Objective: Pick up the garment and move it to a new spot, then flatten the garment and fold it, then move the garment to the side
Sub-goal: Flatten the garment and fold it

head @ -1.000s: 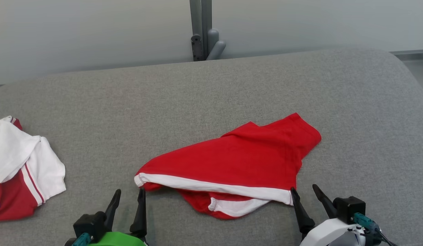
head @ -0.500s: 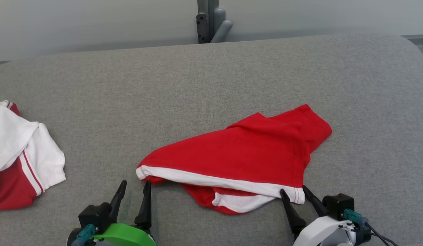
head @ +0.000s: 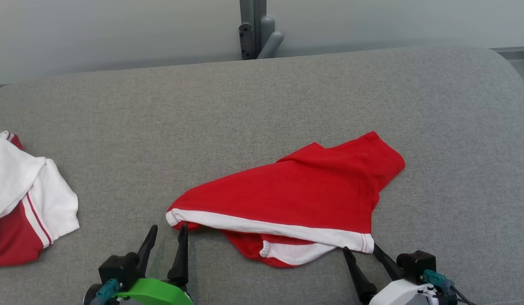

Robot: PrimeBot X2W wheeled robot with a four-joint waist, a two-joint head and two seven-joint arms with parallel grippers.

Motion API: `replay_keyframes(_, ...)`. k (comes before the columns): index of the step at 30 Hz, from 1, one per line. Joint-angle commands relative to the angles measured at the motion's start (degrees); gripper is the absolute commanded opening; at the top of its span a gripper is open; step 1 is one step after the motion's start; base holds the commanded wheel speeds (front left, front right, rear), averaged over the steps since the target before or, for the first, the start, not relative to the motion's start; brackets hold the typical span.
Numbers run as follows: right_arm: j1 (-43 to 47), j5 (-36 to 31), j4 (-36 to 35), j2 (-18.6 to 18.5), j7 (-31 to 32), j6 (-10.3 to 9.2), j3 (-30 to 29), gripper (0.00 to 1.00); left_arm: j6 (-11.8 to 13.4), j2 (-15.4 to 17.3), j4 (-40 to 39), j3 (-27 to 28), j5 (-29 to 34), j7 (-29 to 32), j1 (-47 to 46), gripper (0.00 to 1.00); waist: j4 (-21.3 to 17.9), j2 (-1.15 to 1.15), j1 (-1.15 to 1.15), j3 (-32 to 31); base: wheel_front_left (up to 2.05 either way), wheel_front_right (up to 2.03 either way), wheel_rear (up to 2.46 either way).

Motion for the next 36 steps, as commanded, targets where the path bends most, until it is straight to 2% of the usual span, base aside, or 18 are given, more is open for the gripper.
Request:
replay_keyframes(1,0.5,0.6,-0.2,-0.2,0.0,-0.06,0.2,0.99,-0.1,0.2,0.1,0.2,0.0,0.0,0.2,1.00,-0.2,0.00,0.00,-0.1,0.00,0.00,0.00)
replay_keyframes(5,0.2,1.3,-0.5,-0.1,0.0,-0.06,0.4,0.76,-0.1,0.2,-0.1,0.0,-0.1,0.0,0.2,1.00,-0.2,0.00,0.00,-0.1,0.00,0.00,0.00)
replay_keyframes(7,-0.1,1.6,-0.7,0.0,0.0,-0.06,0.3,0.49,-0.1,0.2,-0.1,-0.2,-0.3,0.0,0.3,1.00,-0.1,0.00,0.00,-0.1,0.00,0.00,0.00)
replay_keyframes(8,-0.3,1.9,-0.8,0.1,0.0,-0.06,0.3,0.46,-0.1,0.2,0.0,-0.2,-0.4,0.0,0.3,1.00,-0.1,0.00,0.00,0.0,0.00,0.00,0.00)
replay_keyframes(9,-0.3,2.0,-0.8,0.2,0.0,-0.06,0.3,0.37,-0.1,0.2,0.0,-0.3,-0.4,0.0,0.4,1.00,0.0,0.00,0.00,0.0,0.00,0.00,0.00)
replay_keyframes(10,-0.4,2.2,-0.8,0.1,0.0,-0.06,0.2,0.18,-0.1,0.2,-0.1,-0.3,-0.4,0.0,0.5,1.00,0.1,0.00,0.00,0.0,0.00,0.00,0.00)
replay_keyframes(12,-0.6,2.7,-1.0,0.2,0.0,-0.06,-0.4,0.00,-0.1,0.2,-0.1,-0.2,-0.4,0.0,0.6,1.00,0.2,0.00,0.00,0.1,0.00,0.00,0.00)
replay_keyframes(22,0.2,0.9,-2.9,-0.5,0.0,-0.06,-5.2,0.00,-0.2,0.2,-0.3,-1.5,-2.0,0.0,0.8,1.00,0.0,0.00,0.00,-0.1,0.00,0.00,0.00)
replay_keyframes(36,0.0,-0.5,-3.3,0.2,0.0,-0.06,-7.5,0.00,-0.2,1.2,2.7,-5.9,-12.5,0.0,0.1,1.00,-0.6,0.00,0.00,-0.1,0.00,0.00,0.00)
